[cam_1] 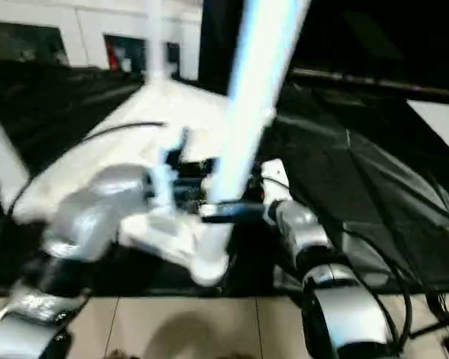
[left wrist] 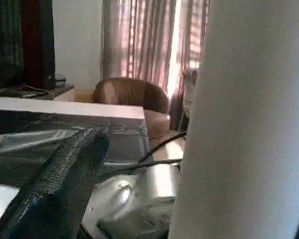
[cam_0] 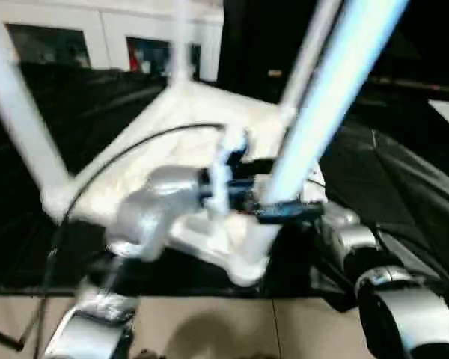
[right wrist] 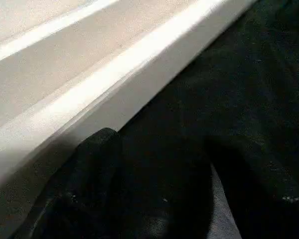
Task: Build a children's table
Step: Rotate table base
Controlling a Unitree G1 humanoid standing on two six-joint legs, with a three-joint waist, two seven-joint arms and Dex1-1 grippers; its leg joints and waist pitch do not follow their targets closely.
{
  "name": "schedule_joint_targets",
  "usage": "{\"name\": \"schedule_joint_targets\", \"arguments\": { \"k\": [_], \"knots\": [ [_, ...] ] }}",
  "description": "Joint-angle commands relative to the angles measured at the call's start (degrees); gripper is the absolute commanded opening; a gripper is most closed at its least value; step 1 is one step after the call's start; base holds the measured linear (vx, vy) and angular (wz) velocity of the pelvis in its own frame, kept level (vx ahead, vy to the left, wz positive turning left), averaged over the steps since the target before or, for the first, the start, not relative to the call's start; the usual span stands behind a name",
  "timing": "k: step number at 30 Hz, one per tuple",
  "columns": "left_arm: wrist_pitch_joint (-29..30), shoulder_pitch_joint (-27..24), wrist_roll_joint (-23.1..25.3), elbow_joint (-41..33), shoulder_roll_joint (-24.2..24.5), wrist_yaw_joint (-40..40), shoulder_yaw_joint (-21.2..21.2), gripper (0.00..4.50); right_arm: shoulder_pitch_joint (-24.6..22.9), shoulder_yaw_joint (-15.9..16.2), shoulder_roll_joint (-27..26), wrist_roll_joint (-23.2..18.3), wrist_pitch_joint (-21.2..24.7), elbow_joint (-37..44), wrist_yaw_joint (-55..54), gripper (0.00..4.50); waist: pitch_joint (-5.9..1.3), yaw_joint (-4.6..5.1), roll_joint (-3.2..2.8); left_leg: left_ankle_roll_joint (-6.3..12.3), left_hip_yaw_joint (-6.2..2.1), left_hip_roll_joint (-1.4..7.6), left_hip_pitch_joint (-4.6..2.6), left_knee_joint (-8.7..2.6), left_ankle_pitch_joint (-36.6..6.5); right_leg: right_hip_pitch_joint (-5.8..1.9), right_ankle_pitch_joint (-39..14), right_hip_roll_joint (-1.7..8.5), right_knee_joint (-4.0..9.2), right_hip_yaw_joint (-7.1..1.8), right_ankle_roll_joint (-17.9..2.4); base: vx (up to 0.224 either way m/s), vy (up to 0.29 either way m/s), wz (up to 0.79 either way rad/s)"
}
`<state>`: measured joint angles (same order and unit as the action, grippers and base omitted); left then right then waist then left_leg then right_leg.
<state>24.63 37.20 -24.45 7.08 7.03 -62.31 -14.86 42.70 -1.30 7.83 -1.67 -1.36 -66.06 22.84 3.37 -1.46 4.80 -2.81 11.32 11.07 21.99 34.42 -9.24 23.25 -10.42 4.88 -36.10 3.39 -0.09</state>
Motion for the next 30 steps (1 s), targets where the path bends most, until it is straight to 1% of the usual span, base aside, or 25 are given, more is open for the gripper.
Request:
{"name": "schedule_joint_targets", "arguments": {
  "k": [1,2,3,4,5,6,7,9,11,12,14,16,17,18,19,20,21,22,24,25,26,27,28,29,30],
  "knots": [
    [-2.12,1.4,3.13,3.52,-0.93,2.75,-1.78,4.45,0.76,1.19,-2.22,-0.24,-0.67,0.82,2.88,3.27,-4.22,-0.56,-1.29,-1.64,-1.19,1.98,-0.8,-4.15,-16.08,-2.9,-9.42,3.01,4.38,-2.4,-12.7,0.0,0.0,0.0],
    [-2.21,1.7,3.34,4.01,-1.15,3.17,-1.87,4.45,0.84,1.15,-2.32,-0.28,-0.66,0.75,2.92,3.27,-4.21,-0.58,-1.46,-1.55,-1.17,2.03,-0.91,-4.14,-16.24,-2.85,-9.16,3.01,4.3,-2.42,-13.07,0.0,0.0,0.0],
    [-2.56,1.99,3.57,4.66,-1.37,3.23,-1.91,4.45,0.9,1.09,-2.4,-0.27,-0.66,0.69,2.96,3.27,-4.15,-0.6,-1.37,-1.19,-1.12,2.06,-0.97,-4.12,-16.37,-2.82,-9.1,3.03,4.37,-2.42,-13.62,0.0,0.0,0.0],
    [-4.24,2.72,5.29,6.65,-1.71,4.11,-2.17,4.45,1.08,0.81,-2.43,-0.3,-0.78,0.52,2.56,3.27,-4.07,-0.66,-1.51,-0.81,-1.1,2.04,-1.01,-4.14,-16.7,-2.8,-9.83,3.0,4.54,-2.41,-13.88,0.0,0.0,0.0],
    [-4.56,2.85,5.63,7.07,-1.79,4.23,-2.18,4.45,1.11,0.74,-2.43,-0.3,-0.79,0.48,2.49,3.27,-4.07,-0.77,-1.73,-0.81,-1.11,2.07,-1.12,-4.11,-16.83,-2.77,-10.07,3.08,4.54,-2.42,-14.03,0.0,0.0,0.0],
    [-5.83,3.28,6.53,8.52,-2.12,4.32,-2.13,4.45,1.19,0.57,-2.46,-0.28,-0.83,0.41,2.36,3.27,-4.03,-0.84,-1.73,-0.75,-1.08,2.14,-1.21,-4.12,-16.93,-2.72,-10.39,3.05,4.55,-2.42,-14.18,0.0,0.0,0.0],
    [-6.89,3.83,7.9,10.42,-2.05,5.46,-2.06,4.45,1.35,0.26,-2.28,-0.27,-1.14,0.32,1.66,3.27,-3.94,-0.91,-2.01,-0.72,-1.03,2.06,-1.25,-4.18,-17.44,-2.6,-11.24,2.96,4.79,-2.43,-13.99,0.0,0.0,0.0],
    [-8.72,4.52,9.93,13.19,-1.03,6.84,-2.08,4.45,1.55,-0.38,-1.81,-0.34,-1.83,0.38,0.29,3.27,-3.92,-1.0,-2.23,-1.15,-1.17,2.12,-1.32,-4.25,-18.31,-2.64,-12.45,3.09,4.77,-2.42,-13.7,0.0,0.0,0.0],
    [-9.49,4.8,10.83,14.45,-0.23,7.59,-2.03,4.45,1.64,-0.85,-1.47,-0.49,-2.12,0.52,-0.41,3.27,-3.85,-0.95,-2.08,-1.18,-1.19,2.01,-1.19,-4.28,-18.76,-2.63,-14.34,3.15,4.97,-2.36,-13.07,0.0,0.0,0.0],
    [-10.0,4.91,11.39,15.31,0.6,7.93,-1.92,4.45,1.67,-1.29,-1.13,-0.75,-2.23,0.75,-0.64,3.27,-3.81,-1.01,-2.18,-1.16,-1.21,2.04,-1.25,-4.26,-19.06,-2.57,-15.64,3.26,5.07,-2.37,-12.9,0.0,0.0,0.0],
    [-11.1,4.41,13.28,16.72,3.41,7.97,-1.88,4.45,1.36,-2.62,0.32,-1.72,-2.38,2.09,-0.32,3.27,-3.77,-1.05,-2.08,-1.0,-1.23,2.07,-1.26,-4.26,-19.31,-2.48,-17.3,3.35,5.23,-2.37,-12.45,0.0,0.0,0.0],
    [-11.8,3.65,14.69,17.56,5.39,7.98,-1.57,4.45,0.85,-3.1,1.8,-2.05,-2.33,3.57,0.73,3.27,-3.71,-1.11,-2.26,-1.05,-1.26,2.03,-1.26,-4.32,-19.4,-2.35,-19.15,3.26,5.38,-2.29,-11.37,0.0,0.0,0.0],
    [-12.07,3.2,15.0,17.79,6.04,7.96,-1.22,4.45,0.51,-3.13,2.58,-2.05,-2.36,4.42,1.56,3.27,-3.62,-1.06,-2.14,-1.19,-1.24,2.0,-1.29,-4.34,-19.72,-2.21,-20.19,3.19,5.52,-2.26,-10.86,0.0,0.0,0.0],
    [-12.05,2.69,14.85,17.5,6.51,7.42,-1.05,4.45,0.2,-3.12,3.13,-2.11,-2.31,5.15,2.39,3.27,-3.61,-1.12,-2.2,-1.24,-1.3,2.0,-1.27,-4.35,-19.95,-2.26,-20.86,3.22,5.52,-2.21,-10.6,0.0,0.0,0.0],
    [-12.05,2.1,14.59,17.23,7.01,6.71,-0.89,4.45,-0.14,-3.13,3.81,-2.23,-2.16,5.99,3.48,3.27,-3.63,-1.15,-2.12,-1.33,-1.28,2.02,-1.26,-4.33,-19.9,-2.19,-21.47,3.3,5.54,-2.24,-10.36,0.0,0.0,0.0],
    [-11.87,0.87,14.08,15.9,7.9,5.23,-1.0,4.45,-0.86,-2.77,4.86,-2.31,-1.83,7.68,5.73,3.27,-3.66,-1.25,-2.13,-1.32,-1.33,2.08,-1.29,-4.34,-19.84,-2.17,-21.46,3.36,5.55,-2.23,-10.38,0.0,0.0,0.0],
    [-10.97,-1.54,12.48,13.06,9.44,1.68,-1.35,4.45,-2.41,-1.79,6.74,-2.44,-1.08,11.17,10.38,3.27,-3.63,-1.39,-2.05,-0.98,-1.33,2.15,-1.22,-4.38,-19.81,-2.22,-21.15,3.39,5.59,-2.24,-10.41,0.0,0.0,0.0],
    [-10.96,-2.52,12.31,12.23,10.26,0.38,-1.75,4.45,-3.45,-0.87,7.78,-2.21,-0.92,13.22,12.88,3.27,-3.73,-1.55,-2.05,-0.56,-1.28,2.28,-1.2,-4.36,-19.1,-2.21,-19.88,3.43,5.45,-2.34,-10.8,0.0,0.0,0.0],
    [-11.8,-3.46,13.12,12.51,11.97,-1.34,-3.06,4.45,-5.37,0.82,9.75,-1.93,-0.35,16.85,17.02,3.27,-3.8,-1.82,-2.28,-0.07,-1.12,2.27,-1.27,-4.38,-18.15,-2.07,-17.2,3.12,5.2,-2.37,-11.46,0.0,0.0,0.0],
    [-12.22,-3.8,13.71,12.8,12.84,-2.11,-3.76,4.45,-6.31,1.55,10.68,-1.85,0.06,18.6,18.9,3.27,-3.85,-2.04,-2.26,0.07,-1.09,2.3,-1.25,-4.37,-17.75,-2.08,-16.22,3.21,5.06,-2.43,-11.74,0.0,0.0,0.0],
    [-14.43,-3.49,16.2,15.28,14.35,-2.27,-5.41,4.28,-7.92,3.09,12.73,-1.37,0.33,21.42,22.23,3.27,-3.87,-2.3,-2.3,0.32,-1.14,2.26,-1.24,-4.42,-17.38,-2.2,-15.47,3.07,5.1,-2.36,-11.59,0.0,0.0,0.0],
    [-14.43,-3.49,16.2,15.28,14.35,-2.27,-5.41,4.17,-7.92,3.09,12.73,-1.37,0.33,21.42,22.23,3.27,-3.83,-2.43,-2.27,0.46,-1.12,2.33,-1.27,-4.48,-17.34,-2.19,-15.03,3.01,5.13,-2.39,-11.4,0.0,0.0,0.0],
    [-16.85,-2.18,18.9,19.29,14.88,-1.03,-6.23,4.09,-9.84,4.58,15.15,-1.23,1.21,25.09,26.12,3.27,-3.79,-2.46,-2.74,0.36,-1.06,2.22,-1.4,-4.5,-17.26,-2.06,-14.22,2.9,5.18,-2.42,-11.58,0.0,0.0,0.0],
    [-18.41,-0.99,20.28,22.3,14.85,-0.52,-6.35,4.09,-11.57,5.51,17.18,-1.55,2.56,28.87,29.28,3.27,-3.83,-2.69,-2.71,0.46,-0.98,2.17,-1.59,-4.42,-17.47,-2.11,-13.91,2.68,5.31,-2.39,-11.16,0.0,0.0,0.0],
    [-18.72,-0.56,20.58,23.19,14.77,-0.4,-6.35,3.97,-12.07,5.74,17.81,-1.7,3.03,30.05,30.17,3.27,-3.87,-3.14,-2.56,0.67,-0.96,2.26,-1.64,-4.4,-16.9,-2.34,-12.36,2.82,5.15,-2.52,-10.87,0.0,0.0,0.0]
  ]
}}
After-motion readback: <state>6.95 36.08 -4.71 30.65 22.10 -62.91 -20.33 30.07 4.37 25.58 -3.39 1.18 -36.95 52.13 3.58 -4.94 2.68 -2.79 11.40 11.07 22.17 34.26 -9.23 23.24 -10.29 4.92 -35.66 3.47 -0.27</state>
